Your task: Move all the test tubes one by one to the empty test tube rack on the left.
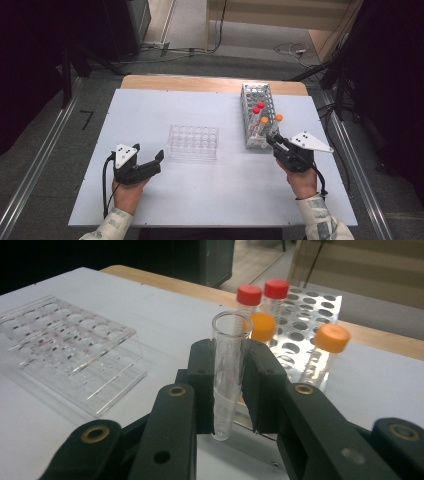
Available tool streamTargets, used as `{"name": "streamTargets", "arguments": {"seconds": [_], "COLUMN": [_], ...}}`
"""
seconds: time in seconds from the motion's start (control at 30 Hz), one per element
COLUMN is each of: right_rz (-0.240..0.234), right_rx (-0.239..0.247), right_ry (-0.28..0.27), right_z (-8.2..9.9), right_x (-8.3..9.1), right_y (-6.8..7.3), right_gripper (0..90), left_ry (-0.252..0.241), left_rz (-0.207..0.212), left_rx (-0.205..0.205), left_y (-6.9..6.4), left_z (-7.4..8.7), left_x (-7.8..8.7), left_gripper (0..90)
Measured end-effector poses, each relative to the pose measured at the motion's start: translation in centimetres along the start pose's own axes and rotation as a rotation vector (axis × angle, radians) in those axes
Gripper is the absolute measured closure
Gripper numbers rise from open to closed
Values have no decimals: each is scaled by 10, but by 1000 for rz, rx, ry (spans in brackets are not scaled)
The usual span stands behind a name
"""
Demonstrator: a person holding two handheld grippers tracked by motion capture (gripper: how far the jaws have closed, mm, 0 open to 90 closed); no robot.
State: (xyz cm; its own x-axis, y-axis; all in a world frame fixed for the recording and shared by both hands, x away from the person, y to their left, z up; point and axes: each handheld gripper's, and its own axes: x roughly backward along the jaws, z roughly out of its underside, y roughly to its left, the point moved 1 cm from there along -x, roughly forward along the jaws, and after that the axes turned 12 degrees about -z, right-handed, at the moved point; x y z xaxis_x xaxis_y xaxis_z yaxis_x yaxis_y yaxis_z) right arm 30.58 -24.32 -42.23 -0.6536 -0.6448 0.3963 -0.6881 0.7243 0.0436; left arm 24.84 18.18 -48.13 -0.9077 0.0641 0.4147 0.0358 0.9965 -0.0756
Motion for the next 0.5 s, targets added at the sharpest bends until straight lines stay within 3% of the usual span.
{"name": "streamTargets", "arguments": {"seconds": [0.23,0.5], "right_rz": [-52,-107], "right_rx": [21,42], "right_ry": [27,57], "right_z": [5,9], "right_x": [-15,-31], "right_y": [15,34], "right_gripper": [731,731], "left_ry": [-14,-17], "left_rz": [42,112], "left_rx": [-3,-28], "left_y": [-13,-37], "left_z": [-9,-17], "left_x": [1,-2], "left_gripper": [156,191]}}
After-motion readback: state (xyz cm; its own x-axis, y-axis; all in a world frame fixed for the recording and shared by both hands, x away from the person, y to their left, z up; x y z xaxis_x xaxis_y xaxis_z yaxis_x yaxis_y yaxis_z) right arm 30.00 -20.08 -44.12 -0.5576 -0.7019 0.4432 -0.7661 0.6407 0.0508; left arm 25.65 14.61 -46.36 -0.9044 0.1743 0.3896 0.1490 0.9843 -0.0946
